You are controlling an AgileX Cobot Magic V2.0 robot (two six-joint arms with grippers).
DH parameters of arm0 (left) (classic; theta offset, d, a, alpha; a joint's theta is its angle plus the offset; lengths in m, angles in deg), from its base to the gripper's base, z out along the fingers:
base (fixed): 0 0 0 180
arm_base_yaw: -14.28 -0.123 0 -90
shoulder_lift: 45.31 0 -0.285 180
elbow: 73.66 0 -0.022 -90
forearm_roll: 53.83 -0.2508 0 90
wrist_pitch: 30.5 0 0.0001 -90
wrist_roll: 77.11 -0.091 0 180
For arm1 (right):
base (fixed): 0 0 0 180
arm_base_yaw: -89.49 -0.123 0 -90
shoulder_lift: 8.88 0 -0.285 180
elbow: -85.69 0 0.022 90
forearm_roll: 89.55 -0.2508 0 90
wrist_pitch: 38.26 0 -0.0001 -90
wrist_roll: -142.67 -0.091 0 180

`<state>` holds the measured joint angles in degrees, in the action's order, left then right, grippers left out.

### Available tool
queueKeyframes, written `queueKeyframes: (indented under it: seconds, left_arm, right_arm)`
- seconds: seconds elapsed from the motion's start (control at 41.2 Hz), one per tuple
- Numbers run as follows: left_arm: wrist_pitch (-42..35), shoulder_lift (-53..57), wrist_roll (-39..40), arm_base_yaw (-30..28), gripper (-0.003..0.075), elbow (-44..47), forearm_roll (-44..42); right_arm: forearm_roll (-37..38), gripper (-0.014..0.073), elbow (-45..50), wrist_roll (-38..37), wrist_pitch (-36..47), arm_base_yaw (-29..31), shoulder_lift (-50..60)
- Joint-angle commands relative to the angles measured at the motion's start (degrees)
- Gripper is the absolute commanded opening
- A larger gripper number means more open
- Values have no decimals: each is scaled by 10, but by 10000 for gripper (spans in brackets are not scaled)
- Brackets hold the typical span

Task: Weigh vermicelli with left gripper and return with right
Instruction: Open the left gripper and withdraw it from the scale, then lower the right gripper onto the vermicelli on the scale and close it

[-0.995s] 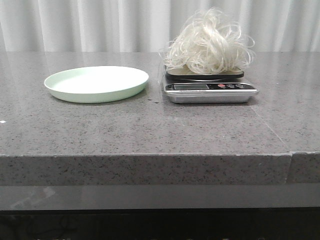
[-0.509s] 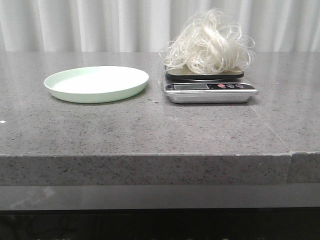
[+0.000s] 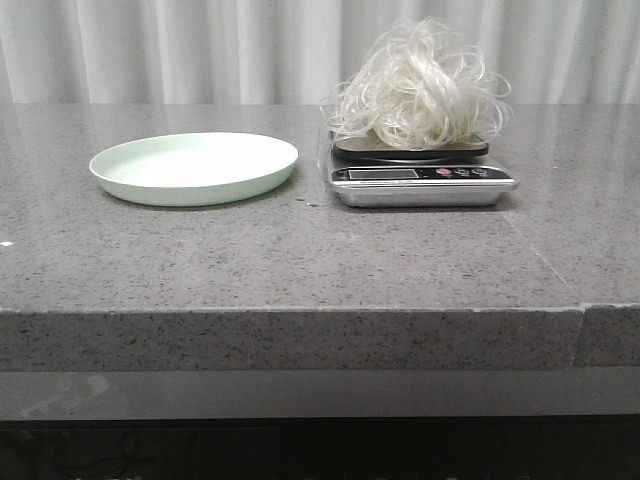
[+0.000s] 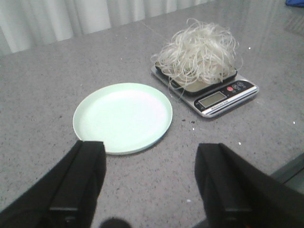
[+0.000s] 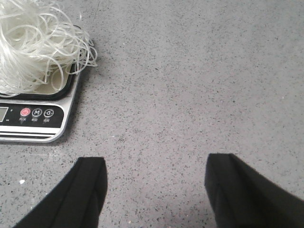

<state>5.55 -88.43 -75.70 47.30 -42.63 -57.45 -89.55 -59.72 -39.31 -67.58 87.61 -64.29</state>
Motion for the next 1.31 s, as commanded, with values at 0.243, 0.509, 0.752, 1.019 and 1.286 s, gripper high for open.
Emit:
queueKeyframes:
  seconds: [0.243,0.509,0.752,1.019,1.286]
  left_arm:
    - [-30,37,1,-1,472,5,6]
    - [-30,37,1,-1,472,5,6]
    - [-30,37,1,-1,472,5,6]
    - [-30,37,1,-1,472,5,6]
    - [-30,37,1,-1,472,5,6]
  right_arm:
    - [0,545,-62,34,11,-87,-49]
    - [-14,545,-128,34,8,-127,-134]
    - [-15,545,-200,34,-9,-145,-217]
    - [-15,545,-284,34,-11,-145,-299]
    - [-41,545,-376,34,-8,-147,-376]
